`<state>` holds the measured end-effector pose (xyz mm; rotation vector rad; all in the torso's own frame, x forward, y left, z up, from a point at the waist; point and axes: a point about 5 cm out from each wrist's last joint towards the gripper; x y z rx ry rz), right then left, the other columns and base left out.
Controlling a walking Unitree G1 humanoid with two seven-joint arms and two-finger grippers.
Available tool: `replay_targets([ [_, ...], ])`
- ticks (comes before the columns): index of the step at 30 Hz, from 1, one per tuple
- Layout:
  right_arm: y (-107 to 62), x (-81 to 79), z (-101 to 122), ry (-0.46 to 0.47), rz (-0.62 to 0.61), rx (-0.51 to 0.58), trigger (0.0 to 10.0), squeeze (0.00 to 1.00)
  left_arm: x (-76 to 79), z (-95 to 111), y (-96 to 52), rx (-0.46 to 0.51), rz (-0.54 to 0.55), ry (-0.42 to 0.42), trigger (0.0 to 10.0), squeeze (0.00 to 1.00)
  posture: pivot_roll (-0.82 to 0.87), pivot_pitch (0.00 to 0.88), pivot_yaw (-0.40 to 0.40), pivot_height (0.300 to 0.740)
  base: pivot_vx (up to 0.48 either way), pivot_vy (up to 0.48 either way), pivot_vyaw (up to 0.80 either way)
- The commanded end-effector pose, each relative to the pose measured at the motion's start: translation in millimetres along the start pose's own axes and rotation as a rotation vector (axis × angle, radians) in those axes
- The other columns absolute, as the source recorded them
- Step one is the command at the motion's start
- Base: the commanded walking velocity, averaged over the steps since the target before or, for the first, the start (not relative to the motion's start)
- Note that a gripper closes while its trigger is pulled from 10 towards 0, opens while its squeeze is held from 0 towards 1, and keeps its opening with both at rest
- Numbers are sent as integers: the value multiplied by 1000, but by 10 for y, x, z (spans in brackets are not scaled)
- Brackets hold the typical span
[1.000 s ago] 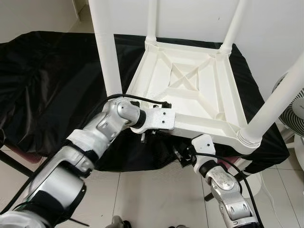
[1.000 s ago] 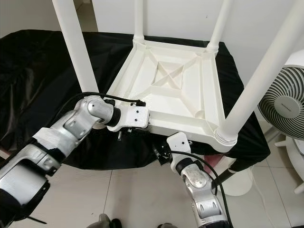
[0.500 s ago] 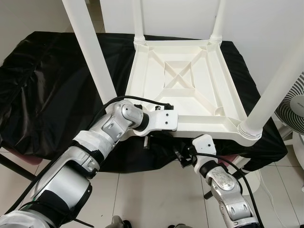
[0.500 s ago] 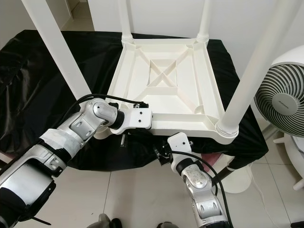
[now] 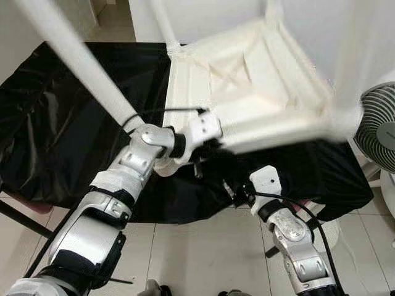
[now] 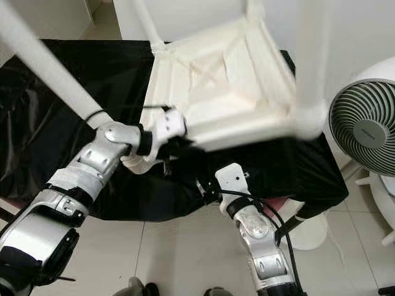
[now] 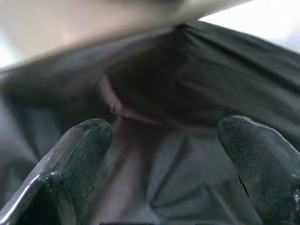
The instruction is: Building children table
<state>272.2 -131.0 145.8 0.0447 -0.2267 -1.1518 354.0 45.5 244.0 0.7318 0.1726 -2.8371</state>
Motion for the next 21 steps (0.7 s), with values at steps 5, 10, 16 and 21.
replay_targets([
  [5, -7, -33, 0, 10, 10, -1, 10000, 0, -261, 272, -138, 216, 233, -79, 0, 0, -111, 118, 30, 740, 0, 0, 0],
  [10, -6, 23, 11, -1, -3, 1, 10000, 0, -202, 290, -216, 342, 198, -181, 0, 0, -112, 115, 24, 740, 0, 0, 0],
  [16, 20, 38, 26, -9, 3, 3, 10000, 0, -176, 351, -336, 547, 149, -348, 0, 0, -115, 110, 20, 740, 0, 0, 0],
  [21, 18, 38, 26, -11, 3, 3, 10000, 0, -213, 319, -398, 581, 186, -398, 0, 0, -120, 108, 21, 740, 0, 0, 0],
])
Point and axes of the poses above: a point about 5 cm out from each wrist's last joint towards the gripper, its own y axis pointing out of the wrist towards the gripper, its own z axis along the axis of the wrist's last joint, x = y × z, and after that the axes turned 8 degrees about y, right-handed
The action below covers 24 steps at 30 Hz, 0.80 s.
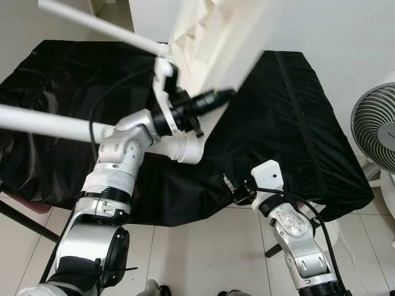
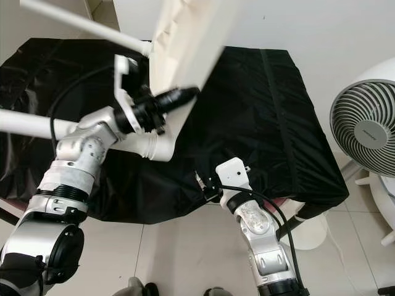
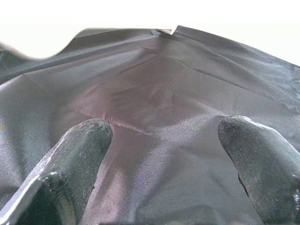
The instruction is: Building children table
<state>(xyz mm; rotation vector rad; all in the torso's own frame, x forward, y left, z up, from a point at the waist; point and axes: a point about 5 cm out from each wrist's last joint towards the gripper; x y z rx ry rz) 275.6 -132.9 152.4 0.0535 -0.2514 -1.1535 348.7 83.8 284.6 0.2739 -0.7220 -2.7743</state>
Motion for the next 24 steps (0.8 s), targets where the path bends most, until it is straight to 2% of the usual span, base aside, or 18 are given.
replay_targets([
  [1, -21, -1, -32, 4, 5, -17, 10000, 0, -19, -5, -25, 25, 13, -49, 0, 0, -120, 108, 21, 740, 0, 0, 0],
  [5, -36, 1, -38, 2, 3, -20, 10000, 0, -109, -34, -144, 20, 75, -98, 0, 0, -121, 106, 23, 740, 0, 0, 0],
  [10, -24, -5, -31, 2, 4, -16, 10000, 0, -88, -158, -219, -54, 92, -129, 0, 0, -122, 107, 22, 740, 0, 0, 0],
  [14, -22, -5, -28, 2, 4, -15, 10000, 0, -80, -188, -237, -64, 102, -149, 0, 0, -122, 111, 23, 740, 0, 0, 0],
  [15, -22, -4, -27, 1, 4, -15, 10000, 0, -91, -210, -252, -73, 122, -147, 10000, 0, -122, 111, 23, 740, 0, 0, 0],
  [18, -21, -2, -27, 1, 4, -16, 10000, 0, -107, -239, -274, -91, 147, -138, 10000, 43, -122, 111, 23, 740, 0, 0, 0],
  [19, -22, -1, -27, 1, 3, -16, 10000, 0, -120, -264, -297, -104, 167, -139, 10000, 1000, -122, 114, 21, 740, 0, 0, 0],
  [24, -23, -1, -29, 2, 3, -17, 10000, 0, -157, -291, -329, -121, 212, -144, 10000, 1000, -122, 114, 21, 740, 0, 0, 0],
])
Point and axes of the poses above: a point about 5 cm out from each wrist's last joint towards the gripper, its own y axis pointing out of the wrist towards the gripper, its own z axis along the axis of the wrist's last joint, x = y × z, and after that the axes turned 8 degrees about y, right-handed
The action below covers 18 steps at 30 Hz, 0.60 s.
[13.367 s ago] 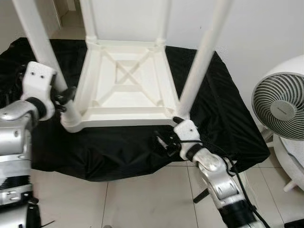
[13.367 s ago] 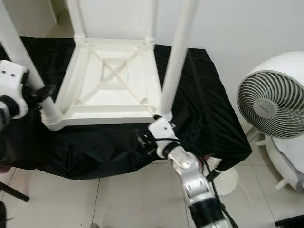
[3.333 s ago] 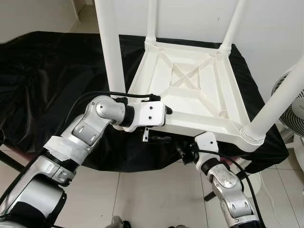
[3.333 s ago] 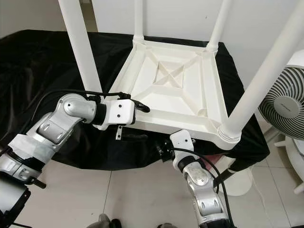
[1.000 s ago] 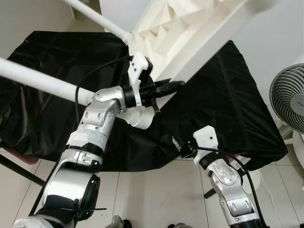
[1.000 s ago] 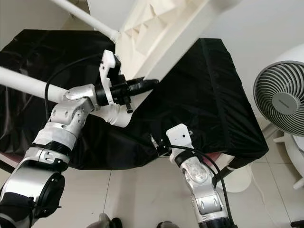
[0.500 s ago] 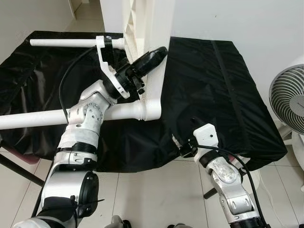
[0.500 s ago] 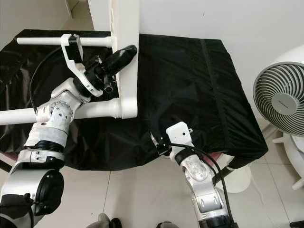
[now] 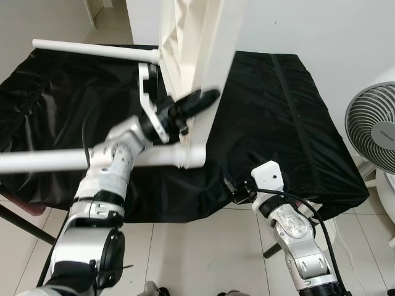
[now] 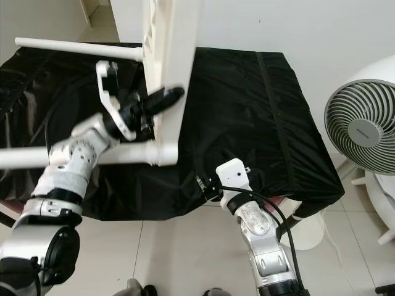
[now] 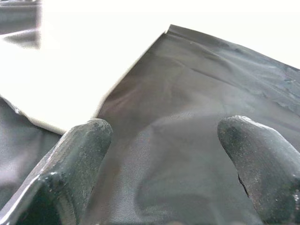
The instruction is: Building children table
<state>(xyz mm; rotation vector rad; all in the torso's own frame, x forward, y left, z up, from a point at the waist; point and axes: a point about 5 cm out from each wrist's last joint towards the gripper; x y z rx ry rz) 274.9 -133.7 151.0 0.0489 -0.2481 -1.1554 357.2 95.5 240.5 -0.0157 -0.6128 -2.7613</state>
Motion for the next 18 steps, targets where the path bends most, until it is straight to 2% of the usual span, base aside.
replay_targets([
  [1, -10, -4, -17, 2, 5, -11, 10000, 0, -107, 72, -43, -5, 146, 17, 10000, 1000, -122, 114, 21, 740, 0, 0, 0],
  [5, -9, -6, -18, 3, 6, -11, 10000, 0, -126, 80, -66, -3, 160, 21, 10000, 1000, -122, 114, 21, 740, 0, 0, 0],
  [6, -8, -7, -18, 4, 6, -11, 10000, 0, -133, 90, -95, -1, 169, 35, 10000, 710, -122, 114, 21, 740, 0, 0, 0],
  [7, -8, -7, -18, 4, 6, -11, 10000, 0, -133, 90, -95, -1, 169, 35, 10000, 710, -122, 114, 21, 740, 0, 0, 0],
  [8, -7, -7, -15, 5, 6, -10, 10000, 0, -151, 99, -116, -2, 193, 44, 10000, 0, -117, 116, 20, 740, 0, 0, 0],
  [13, -7, -13, -17, 7, 6, -10, 10000, 0, -169, 122, -178, -17, 243, 74, 10000, 0, -114, 115, 24, 740, 0, 0, 0],
  [18, -9, -17, -21, 8, 5, -11, 10000, 0, -152, 128, -240, -42, 240, 99, 10000, 0, -115, 114, 26, 740, 0, 0, 0],
])
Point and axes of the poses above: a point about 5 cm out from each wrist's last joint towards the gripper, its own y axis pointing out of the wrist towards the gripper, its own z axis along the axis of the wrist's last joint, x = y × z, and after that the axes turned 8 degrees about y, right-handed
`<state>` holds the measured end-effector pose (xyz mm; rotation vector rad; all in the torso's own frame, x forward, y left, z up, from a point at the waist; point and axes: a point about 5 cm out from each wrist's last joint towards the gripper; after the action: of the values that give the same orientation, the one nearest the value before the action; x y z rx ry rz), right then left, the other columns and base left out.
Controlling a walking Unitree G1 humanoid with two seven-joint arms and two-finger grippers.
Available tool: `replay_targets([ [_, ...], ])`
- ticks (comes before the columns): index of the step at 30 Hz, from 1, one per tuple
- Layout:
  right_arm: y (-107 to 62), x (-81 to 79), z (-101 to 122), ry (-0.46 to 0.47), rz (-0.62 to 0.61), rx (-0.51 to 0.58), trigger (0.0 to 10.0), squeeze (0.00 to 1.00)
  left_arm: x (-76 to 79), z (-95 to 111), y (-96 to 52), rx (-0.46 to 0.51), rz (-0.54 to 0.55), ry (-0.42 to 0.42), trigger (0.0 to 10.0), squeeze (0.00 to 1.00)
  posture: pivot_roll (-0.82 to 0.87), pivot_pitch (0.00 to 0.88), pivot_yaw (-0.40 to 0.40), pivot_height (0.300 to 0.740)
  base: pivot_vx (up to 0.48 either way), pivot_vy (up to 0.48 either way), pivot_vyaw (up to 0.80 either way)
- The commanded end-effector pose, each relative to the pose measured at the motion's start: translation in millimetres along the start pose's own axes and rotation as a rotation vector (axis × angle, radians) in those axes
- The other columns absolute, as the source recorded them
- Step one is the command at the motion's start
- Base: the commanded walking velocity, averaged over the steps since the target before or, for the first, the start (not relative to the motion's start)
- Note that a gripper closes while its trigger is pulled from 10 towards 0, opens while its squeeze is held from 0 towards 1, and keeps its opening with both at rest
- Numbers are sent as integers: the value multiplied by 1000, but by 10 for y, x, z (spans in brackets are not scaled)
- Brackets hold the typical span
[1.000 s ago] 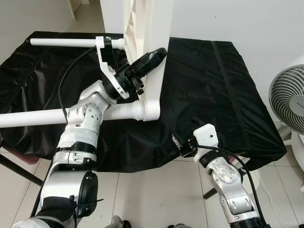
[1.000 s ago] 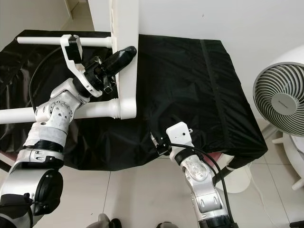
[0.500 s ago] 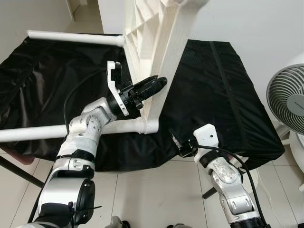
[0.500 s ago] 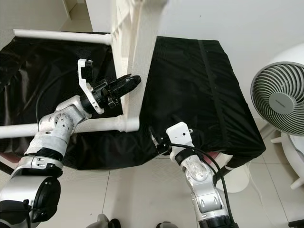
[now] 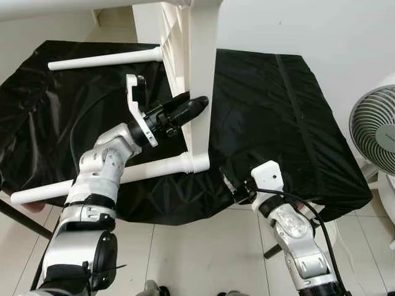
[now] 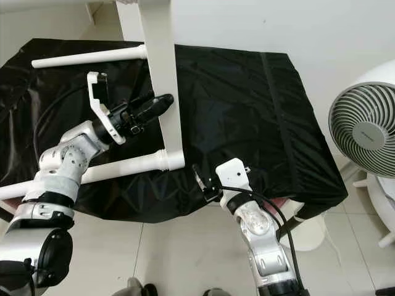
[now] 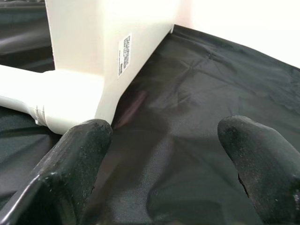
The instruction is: Building children table
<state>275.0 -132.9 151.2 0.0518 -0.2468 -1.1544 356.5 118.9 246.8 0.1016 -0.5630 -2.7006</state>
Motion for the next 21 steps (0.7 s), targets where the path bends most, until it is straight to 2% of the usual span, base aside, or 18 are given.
replay_targets([
  [1, -16, -12, -26, 6, 3, -13, 10000, 0, -58, -50, -114, -70, 154, 20, 10000, 0, -115, 114, 26, 740, 0, 0, 0],
  [2, -16, -12, -26, 6, 3, -13, 10000, 0, -58, -50, -114, -70, 154, 20, 10000, 0, -115, 114, 26, 740, 0, 0, 0],
  [3, -18, -14, -31, 8, 3, -14, 10000, 0, -28, -102, -205, -142, 124, 61, 10000, 1000, -115, 114, 26, 740, 0, 0, 0],
  [5, -10, -18, -37, 10, 5, -15, 10000, 0, 8, -165, -318, -242, 96, 125, 10000, 1000, -115, 114, 26, 740, 0, 0, 0],
  [8, -1, -17, -33, 11, 6, -13, 10000, 0, 15, -171, -352, -270, 92, 159, 10000, 1000, -115, 114, 26, 740, 0, 0, 0],
  [9, 3, -18, -31, 11, 6, -11, 10000, 0, 13, -158, -380, -279, 101, 181, 10000, 0, -97, 110, 24, 740, 0, 0, 0],
  [11, 5, -19, -30, 11, 5, -10, 10000, 0, 11, -148, -399, -284, 108, 194, 10000, 0, -97, 110, 24, 740, 0, 0, 0],
  [13, -3, -13, -28, 9, 2, -9, 10000, 0, 34, -98, -465, -321, 108, 266, 10000, 0, -99, 109, 27, 740, 0, 0, 0],
  [14, -3, -13, -28, 9, 2, -9, 10000, 0, 34, -98, -465, -321, 108, 266, 10000, 0, -99, 109, 27, 740, 0, 0, 0],
  [15, -9, -8, -27, 8, 0, -9, 10000, 0, 46, -71, -492, -338, 111, 301, 10000, 0, -99, 109, 27, 740, 0, 0, 0],
  [16, -17, -1, -23, 3, -4, -8, 10000, 0, 41, -16, -548, -388, 169, 373, 10000, 0, -98, 108, 29, 740, 0, 0, 0],
  [20, -18, -11, -3, 3, -4, -3, 10000, 0, 40, 20, -603, -428, 247, 431, 10000, 0, -93, 107, 33, 740, 0, 0, 0],
  [21, -19, -22, 8, 0, 1, 1, 10000, 0, 50, 33, -635, -454, 271, 473, 10000, 0, -91, 106, 35, 740, 0, 0, 0],
])
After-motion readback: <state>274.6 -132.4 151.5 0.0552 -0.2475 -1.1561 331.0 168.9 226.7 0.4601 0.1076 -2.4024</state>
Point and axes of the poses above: a point about 5 cm out from each wrist's last joint towards the gripper, its own y axis pointing out of the wrist towards the gripper, its own z axis along the axis of the wrist's last joint, x = y × z, and after that the axes turned 8 degrees about y, right-handed
